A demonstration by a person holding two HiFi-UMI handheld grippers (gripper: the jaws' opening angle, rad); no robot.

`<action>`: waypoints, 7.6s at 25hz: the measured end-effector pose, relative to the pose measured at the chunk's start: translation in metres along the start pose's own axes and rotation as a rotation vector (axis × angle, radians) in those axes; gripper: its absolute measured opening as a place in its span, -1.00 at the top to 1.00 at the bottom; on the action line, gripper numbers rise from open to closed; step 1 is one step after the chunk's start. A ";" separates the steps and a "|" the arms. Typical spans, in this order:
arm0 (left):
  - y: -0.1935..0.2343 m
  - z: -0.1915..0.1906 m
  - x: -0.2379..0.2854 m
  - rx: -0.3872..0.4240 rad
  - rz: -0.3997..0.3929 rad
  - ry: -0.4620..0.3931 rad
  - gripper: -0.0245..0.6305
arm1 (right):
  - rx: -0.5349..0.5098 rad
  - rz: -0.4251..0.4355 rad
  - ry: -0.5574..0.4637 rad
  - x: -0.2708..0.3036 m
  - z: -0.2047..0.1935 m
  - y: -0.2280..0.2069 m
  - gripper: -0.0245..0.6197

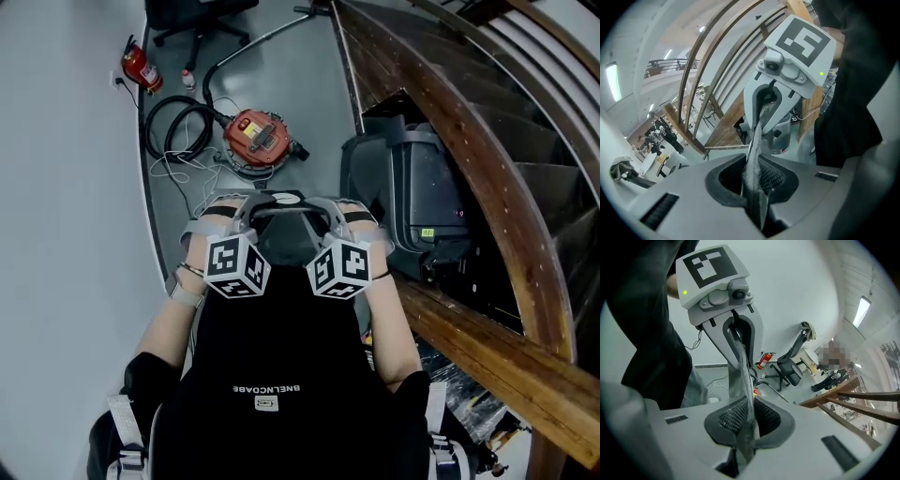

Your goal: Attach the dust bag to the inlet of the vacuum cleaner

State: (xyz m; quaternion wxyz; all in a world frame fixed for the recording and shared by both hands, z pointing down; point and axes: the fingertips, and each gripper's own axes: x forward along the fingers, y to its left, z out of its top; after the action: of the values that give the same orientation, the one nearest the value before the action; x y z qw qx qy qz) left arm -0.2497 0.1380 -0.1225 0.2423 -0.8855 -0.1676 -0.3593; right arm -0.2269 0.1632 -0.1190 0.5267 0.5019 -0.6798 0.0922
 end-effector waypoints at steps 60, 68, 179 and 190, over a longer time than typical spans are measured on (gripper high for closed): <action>-0.057 -0.177 0.524 -0.526 -0.084 0.101 0.77 | -0.088 0.360 0.317 0.417 -0.370 0.011 0.77; -0.080 -0.215 0.585 -0.534 -0.023 0.122 0.77 | -0.121 0.357 0.310 0.475 -0.412 0.033 0.77; -0.039 -0.296 0.602 -0.685 0.086 0.209 0.75 | -0.641 0.730 0.179 0.577 -0.415 0.024 0.78; -0.049 -0.298 0.625 -0.610 0.075 0.234 0.76 | -0.648 0.707 0.164 0.576 -0.416 0.027 0.79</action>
State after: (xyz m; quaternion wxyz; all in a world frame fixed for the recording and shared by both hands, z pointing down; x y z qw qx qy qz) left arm -0.0099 0.0909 0.5271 -0.0035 -0.8756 0.0093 -0.4829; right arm 0.0456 0.1111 0.5363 0.6442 0.0417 -0.7586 0.0884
